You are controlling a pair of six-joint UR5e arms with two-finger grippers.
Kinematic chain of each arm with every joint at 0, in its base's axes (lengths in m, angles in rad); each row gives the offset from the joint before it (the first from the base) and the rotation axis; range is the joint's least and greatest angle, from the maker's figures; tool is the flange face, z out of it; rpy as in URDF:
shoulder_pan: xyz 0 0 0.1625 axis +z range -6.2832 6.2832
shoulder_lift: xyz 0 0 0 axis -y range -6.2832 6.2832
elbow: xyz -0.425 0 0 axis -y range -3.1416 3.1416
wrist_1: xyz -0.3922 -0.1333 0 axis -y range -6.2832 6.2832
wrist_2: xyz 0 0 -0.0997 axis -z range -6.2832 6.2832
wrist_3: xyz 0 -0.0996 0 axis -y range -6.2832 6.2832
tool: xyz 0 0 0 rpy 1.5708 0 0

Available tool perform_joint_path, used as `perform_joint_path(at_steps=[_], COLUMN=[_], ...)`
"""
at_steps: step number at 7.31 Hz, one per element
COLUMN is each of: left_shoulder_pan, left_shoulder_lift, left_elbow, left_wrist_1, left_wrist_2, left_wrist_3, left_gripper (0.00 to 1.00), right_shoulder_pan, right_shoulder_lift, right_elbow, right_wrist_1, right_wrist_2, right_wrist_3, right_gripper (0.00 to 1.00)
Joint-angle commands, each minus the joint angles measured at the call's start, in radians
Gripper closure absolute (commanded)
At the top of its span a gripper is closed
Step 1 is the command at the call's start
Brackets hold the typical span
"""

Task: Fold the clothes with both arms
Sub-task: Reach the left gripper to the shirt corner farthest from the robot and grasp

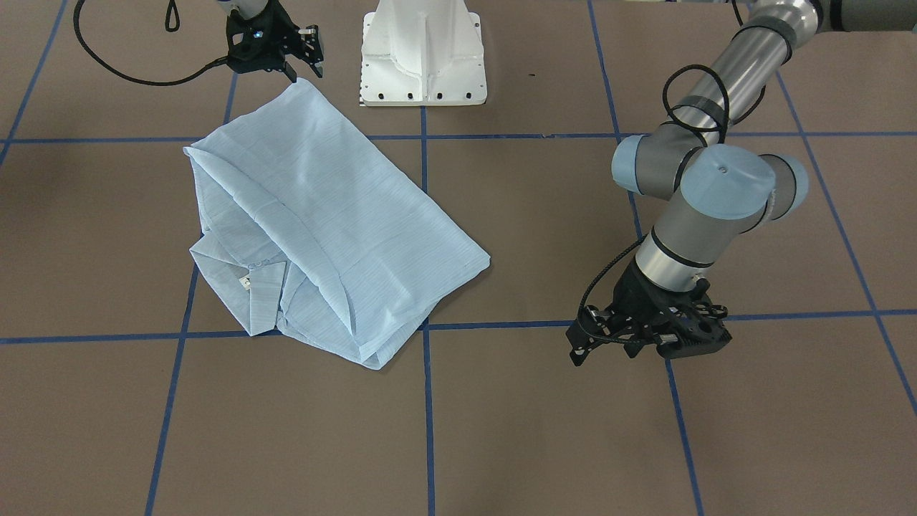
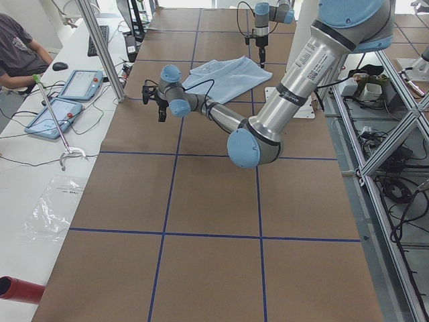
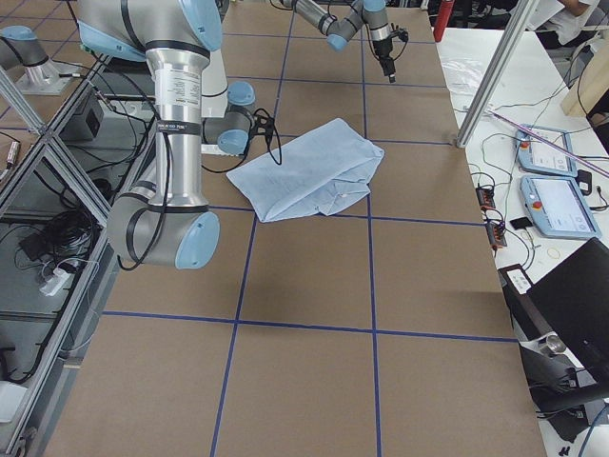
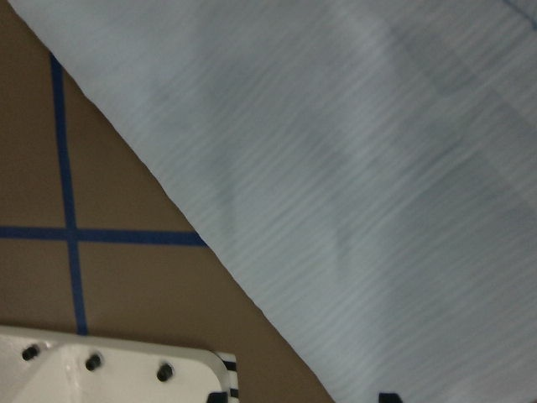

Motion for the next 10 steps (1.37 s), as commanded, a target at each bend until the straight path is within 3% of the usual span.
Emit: perform_joint_path(at_steps=[1, 4, 7, 9, 10], left_shoulder_pan=[0.109, 0.304, 0.349, 0.355, 0.355], left_shoulder_lift=[-0.005, -0.009, -0.002, -0.005, -0.006], left_elbow=[-0.064, -0.128, -0.119, -0.119, -0.12], left_wrist_1=[0.017, 0.135, 0.139, 0.139, 0.139], left_wrist_2=[0.005, 0.124, 0.152, 0.15, 0.146], left_wrist_3=[-0.152, -0.295, -0.309, -0.309, -0.309], left_gripper=[0.01, 0.04, 0.12, 0.33, 0.59], right_shoulder_pan=[0.195, 0.302, 0.314, 0.325, 0.328], right_shoulder_lift=[0.085, 0.11, 0.122, 0.128, 0.128], right_elbow=[-0.006, -0.047, -0.066, -0.065, -0.065], right_wrist_1=[0.003, 0.003, 0.006, 0.006, 0.006], right_wrist_2=[-0.001, -0.009, -0.007, 0.002, 0.005], right_wrist_3=[-0.003, -0.014, -0.015, -0.015, -0.015], right_gripper=[0.0, 0.0, 0.0, 0.0, 0.0])
